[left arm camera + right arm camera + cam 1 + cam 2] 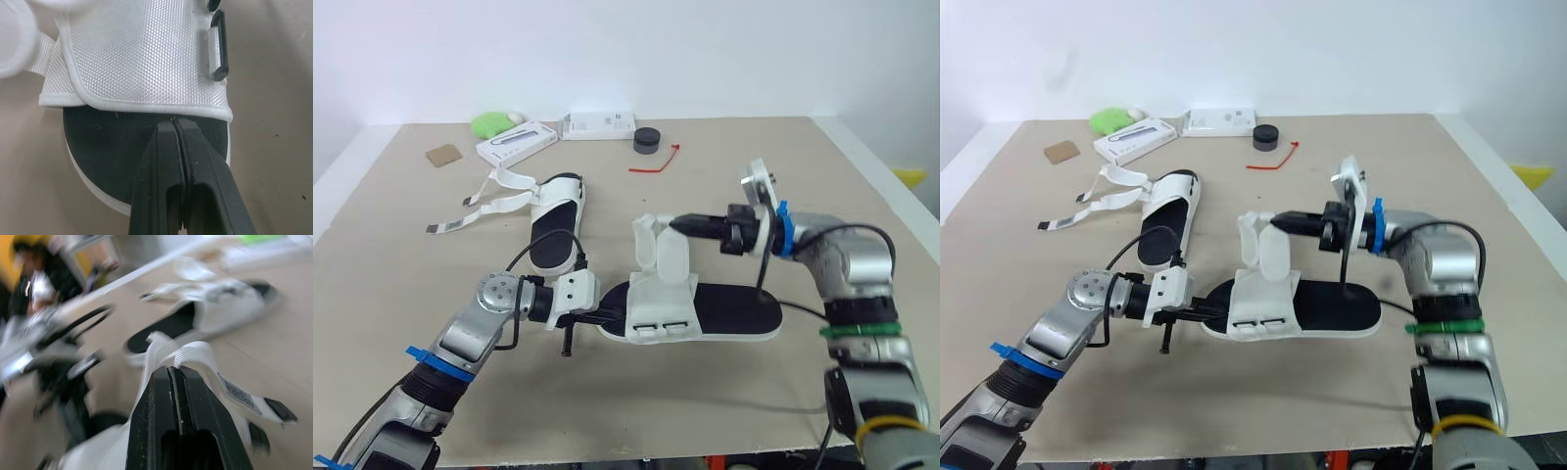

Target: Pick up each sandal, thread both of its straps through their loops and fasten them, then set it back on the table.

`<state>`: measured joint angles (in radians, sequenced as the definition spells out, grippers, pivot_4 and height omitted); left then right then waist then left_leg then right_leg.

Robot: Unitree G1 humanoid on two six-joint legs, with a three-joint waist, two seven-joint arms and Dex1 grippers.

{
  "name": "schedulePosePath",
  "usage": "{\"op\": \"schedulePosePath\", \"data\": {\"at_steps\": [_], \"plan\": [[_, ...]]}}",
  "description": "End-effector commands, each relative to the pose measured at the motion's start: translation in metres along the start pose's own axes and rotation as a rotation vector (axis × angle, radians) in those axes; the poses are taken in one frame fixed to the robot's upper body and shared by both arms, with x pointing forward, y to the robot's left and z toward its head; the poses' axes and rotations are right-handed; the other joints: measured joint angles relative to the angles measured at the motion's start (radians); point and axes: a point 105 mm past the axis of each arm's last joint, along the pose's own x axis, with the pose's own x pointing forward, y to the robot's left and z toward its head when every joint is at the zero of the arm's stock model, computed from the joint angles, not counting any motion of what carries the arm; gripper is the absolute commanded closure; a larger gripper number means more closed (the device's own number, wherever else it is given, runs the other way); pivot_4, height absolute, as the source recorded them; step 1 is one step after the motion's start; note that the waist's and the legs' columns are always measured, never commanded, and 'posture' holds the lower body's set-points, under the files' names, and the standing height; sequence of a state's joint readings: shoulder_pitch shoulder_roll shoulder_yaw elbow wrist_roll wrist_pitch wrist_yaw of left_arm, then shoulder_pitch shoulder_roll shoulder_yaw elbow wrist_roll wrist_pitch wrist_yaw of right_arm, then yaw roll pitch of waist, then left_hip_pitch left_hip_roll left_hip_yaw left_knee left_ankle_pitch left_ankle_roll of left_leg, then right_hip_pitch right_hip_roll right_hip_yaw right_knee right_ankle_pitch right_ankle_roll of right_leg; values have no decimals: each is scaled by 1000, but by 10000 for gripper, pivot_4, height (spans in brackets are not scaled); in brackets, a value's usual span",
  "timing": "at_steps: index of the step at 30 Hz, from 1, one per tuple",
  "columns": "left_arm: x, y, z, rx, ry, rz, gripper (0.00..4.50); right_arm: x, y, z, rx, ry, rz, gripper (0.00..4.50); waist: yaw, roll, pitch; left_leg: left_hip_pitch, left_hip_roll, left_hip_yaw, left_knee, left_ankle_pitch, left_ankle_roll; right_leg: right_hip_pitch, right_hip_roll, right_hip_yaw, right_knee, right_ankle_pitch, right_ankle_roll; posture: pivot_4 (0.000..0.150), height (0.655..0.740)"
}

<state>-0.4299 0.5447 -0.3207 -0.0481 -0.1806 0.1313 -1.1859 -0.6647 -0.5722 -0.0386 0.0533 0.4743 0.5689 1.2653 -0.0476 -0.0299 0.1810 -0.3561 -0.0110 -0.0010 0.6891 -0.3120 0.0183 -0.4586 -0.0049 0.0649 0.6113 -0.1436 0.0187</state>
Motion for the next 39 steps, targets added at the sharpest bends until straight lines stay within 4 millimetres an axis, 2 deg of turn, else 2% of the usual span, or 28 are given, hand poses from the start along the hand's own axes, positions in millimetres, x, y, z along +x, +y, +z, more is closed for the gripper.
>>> {"op": "schedulePosePath", "data": {"at_steps": [1,4,6,9,15,17,21,25,32,37,39], "plan": [[-1,-3,-7,-16,25,-8,45000,5,37,18,-442,-41,103,44579,1,0,0,0,0,0,1,0,0,1,0,0,0,-2,3,1500,7400],[-1,-2,-8,-17,27,-8,45000,5,51,10,-662,-20,158,44579,1,0,0,4,1,1,3,1,-1,4,1,0,0,-2,4,1500,7400],[0,-3,-7,-17,26,-10,45000,5,50,8,-760,-25,131,44579,1,0,0,5,1,2,4,1,-1,5,1,1,0,-1,4,1500,7400],[1,-2,-6,-17,23,-10,45000,0,58,-1,-964,-17,198,44579,1,-1,0,6,1,3,4,1,-1,5,1,2,0,-1,4,1500,7400],[1,-3,-5,-18,23,-16,45000,-10,78,-27,-1199,-4,387,44579,2,-1,0,7,0,4,4,1,-1,5,1,3,0,-1,4,1500,7400],[2,-4,-5,-21,22,-21,45000,-15,86,-43,-1317,32,488,44579,2,-1,0,8,0,5,4,1,-1,6,1,4,0,0,4,1500,7400],[2,-5,-5,-24,22,-23,45000,-21,88,-59,-1401,68,567,44579,1,-2,1,15,0,7,3,0,-1,12,1,6,0,-1,4,1500,7400],[2,-5,-4,-28,20,-22,45000,-22,84,-57,-1490,43,545,44579,0,-3,1,21,1,10,-1,0,0,20,2,8,0,-6,-2,1500,7400],[3,-7,-4,-37,18,-27,45000,-22,68,-43,-1729,4,463,44579,0,-3,1,22,1,13,-1,0,0,20,2,10,1,-6,-2,1500,7400],[5,-6,-1,-47,8,-27,45000,-17,68,-28,-1852,-5,414,44579,1,-3,1,22,1,13,-1,0,0,20,2,11,1,-6,-1,1500,7400],[5,-5,0,-49,4,-25,45000,-15,69,-28,-1869,-2,410,44579,2,-3,1,22,1,14,-1,0,0,19,2,12,1,-4,0,1500,7400]]}}
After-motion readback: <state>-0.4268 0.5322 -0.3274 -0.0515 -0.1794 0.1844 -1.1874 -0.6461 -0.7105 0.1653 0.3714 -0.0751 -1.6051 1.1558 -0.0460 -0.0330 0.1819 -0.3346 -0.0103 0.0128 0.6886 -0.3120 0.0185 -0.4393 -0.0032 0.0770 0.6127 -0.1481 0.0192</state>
